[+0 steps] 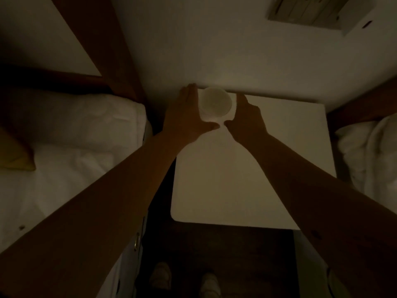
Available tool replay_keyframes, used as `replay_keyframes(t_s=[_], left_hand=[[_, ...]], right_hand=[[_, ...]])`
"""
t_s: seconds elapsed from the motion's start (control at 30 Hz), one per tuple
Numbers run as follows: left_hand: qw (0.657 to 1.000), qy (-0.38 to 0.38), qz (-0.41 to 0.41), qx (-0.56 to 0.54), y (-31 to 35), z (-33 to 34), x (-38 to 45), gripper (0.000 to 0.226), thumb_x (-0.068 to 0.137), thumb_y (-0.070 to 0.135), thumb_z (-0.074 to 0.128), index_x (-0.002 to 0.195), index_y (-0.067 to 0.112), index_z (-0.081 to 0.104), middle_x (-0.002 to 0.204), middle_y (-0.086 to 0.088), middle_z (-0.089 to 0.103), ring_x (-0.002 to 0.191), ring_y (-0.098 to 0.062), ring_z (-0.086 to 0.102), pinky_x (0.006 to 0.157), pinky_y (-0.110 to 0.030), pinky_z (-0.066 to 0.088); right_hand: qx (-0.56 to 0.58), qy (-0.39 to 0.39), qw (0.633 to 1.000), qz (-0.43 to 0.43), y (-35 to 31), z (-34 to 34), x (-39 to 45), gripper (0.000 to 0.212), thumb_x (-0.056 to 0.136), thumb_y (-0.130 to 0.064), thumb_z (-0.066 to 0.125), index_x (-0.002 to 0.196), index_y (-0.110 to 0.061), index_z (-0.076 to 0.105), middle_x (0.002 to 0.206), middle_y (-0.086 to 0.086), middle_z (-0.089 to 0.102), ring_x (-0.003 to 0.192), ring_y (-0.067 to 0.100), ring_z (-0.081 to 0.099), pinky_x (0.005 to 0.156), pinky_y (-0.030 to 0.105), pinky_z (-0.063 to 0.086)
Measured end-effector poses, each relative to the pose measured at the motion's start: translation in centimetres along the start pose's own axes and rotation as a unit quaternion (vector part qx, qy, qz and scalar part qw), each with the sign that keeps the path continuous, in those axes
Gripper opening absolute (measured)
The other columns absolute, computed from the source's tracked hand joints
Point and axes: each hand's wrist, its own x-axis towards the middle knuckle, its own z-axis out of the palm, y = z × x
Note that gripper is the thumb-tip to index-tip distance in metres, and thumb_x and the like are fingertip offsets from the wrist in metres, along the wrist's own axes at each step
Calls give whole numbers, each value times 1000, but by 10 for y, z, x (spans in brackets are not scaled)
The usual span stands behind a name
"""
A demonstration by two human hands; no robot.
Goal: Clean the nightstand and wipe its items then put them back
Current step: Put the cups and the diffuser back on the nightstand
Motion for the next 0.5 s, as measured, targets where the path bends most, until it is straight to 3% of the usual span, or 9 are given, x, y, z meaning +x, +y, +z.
replay_keyframes(t_s=[0.17,0.3,0.5], left_hand=[[998,-1,-51,-45,-16,-22,-53,111,66,59,74,148,15,13,153,-8,23,137,-26,29,108,-47,33],[992,28,-113,-48,-38,-66,-106,113,72,63,67,150,16,1,158,-5,9,144,-20,11,115,-40,17],[964,146,-217,-59,-63,-147,-226,107,73,59,68,150,15,9,157,-4,15,142,-15,15,103,-17,6]], right_hand=[[-25,61,997,-48,-30,-10,-36,70,87,-21,64,146,-14,28,147,7,41,134,25,39,105,32,30],[-11,-1,994,-108,-83,-7,-68,69,92,-30,58,149,-14,23,155,6,26,142,22,24,111,28,16],[57,-128,964,-227,-192,25,-156,69,92,-41,58,147,-16,27,152,6,32,138,20,30,112,33,25]])
